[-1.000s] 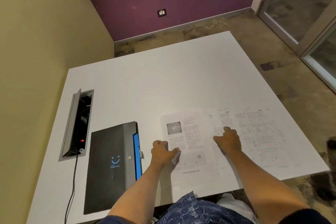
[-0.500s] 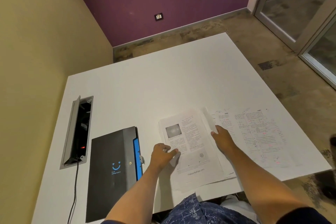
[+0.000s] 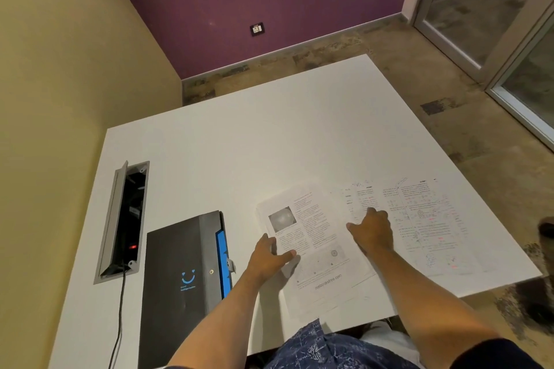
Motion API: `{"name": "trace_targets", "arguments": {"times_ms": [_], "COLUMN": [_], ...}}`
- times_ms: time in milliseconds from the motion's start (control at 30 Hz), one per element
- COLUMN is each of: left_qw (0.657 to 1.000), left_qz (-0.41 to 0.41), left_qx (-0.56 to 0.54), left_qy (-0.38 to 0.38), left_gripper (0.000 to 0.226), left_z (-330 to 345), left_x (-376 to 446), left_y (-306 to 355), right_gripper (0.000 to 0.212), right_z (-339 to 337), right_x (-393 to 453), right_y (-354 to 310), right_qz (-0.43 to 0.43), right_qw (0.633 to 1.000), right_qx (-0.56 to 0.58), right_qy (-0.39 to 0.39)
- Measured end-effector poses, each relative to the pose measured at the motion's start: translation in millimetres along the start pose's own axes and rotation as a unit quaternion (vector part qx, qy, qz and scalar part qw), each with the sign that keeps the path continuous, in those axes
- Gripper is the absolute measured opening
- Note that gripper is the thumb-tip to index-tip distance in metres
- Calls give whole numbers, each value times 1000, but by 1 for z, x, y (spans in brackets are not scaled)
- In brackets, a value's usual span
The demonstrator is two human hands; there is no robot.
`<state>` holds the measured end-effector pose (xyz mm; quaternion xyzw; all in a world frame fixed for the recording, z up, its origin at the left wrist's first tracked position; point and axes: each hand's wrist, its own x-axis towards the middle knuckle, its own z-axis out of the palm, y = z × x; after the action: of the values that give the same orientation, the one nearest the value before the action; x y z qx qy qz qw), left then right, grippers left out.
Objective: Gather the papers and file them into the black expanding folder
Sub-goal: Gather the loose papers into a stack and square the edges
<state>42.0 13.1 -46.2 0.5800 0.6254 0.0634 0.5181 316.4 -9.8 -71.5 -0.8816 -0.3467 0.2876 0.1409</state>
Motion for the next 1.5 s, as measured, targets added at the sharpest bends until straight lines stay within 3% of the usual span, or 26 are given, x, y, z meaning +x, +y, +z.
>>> {"name": "trace_targets", "arguments": {"times_ms": [100,333,400,533,600,700,867,933,1033,1100,1167,1233,1333,1500], "left_qw": [999,991,992,996,998,993,980,981,990,993,993,979,946,962], "left_qz": [9,-24,-26,-29,-35,-50,-66,-60,-34,-21,-1,9,13,-3], "left_qx": [36,115,104,56,10,-72,-139,-126,-54,-14,47,175,300,221], "left_qy": [-17,-68,-71,-60,-59,-83,-129,-136,-126,-116,-108,-101,-124,-161], "left_gripper": [23,91,92,97,94,93,104,96,50,42,55,85,118,136], "left_z": [-1,-1,-1,2,4,5,17,23,28,29,29,30,34,36], "left_x": [2,11,9,8,8,5,7,10,11,9,6,6,1,0], "left_y": [-1,0,5,5,4,9,18,20,24,25,26,22,23,24], "right_gripper": [75,58,52,66,74,81,64,50,37,37,50,71,95,100], "right_z": [-2,0,-1,-16,-20,-21,-22,-21,-22,-28,-38,-50,-63,-72], "right_x": [6,15,13,10,13,21,24,23,24,25,27,31,38,45], "right_y": [2,9,13,24,31,38,33,34,42,46,48,54,68,74], "right_qz": [21,6,-16,18,53,41,11,-9,-17,-17,-12,11,78,65], "right_qw": [997,979,985,994,991,997,999,995,991,989,993,995,991,990], "right_qx": [69,182,158,-55,-76,-41,42,94,129,141,113,11,-87,-128], "right_qy": [-24,-94,-65,94,91,51,0,-31,-44,-28,27,96,70,15]}}
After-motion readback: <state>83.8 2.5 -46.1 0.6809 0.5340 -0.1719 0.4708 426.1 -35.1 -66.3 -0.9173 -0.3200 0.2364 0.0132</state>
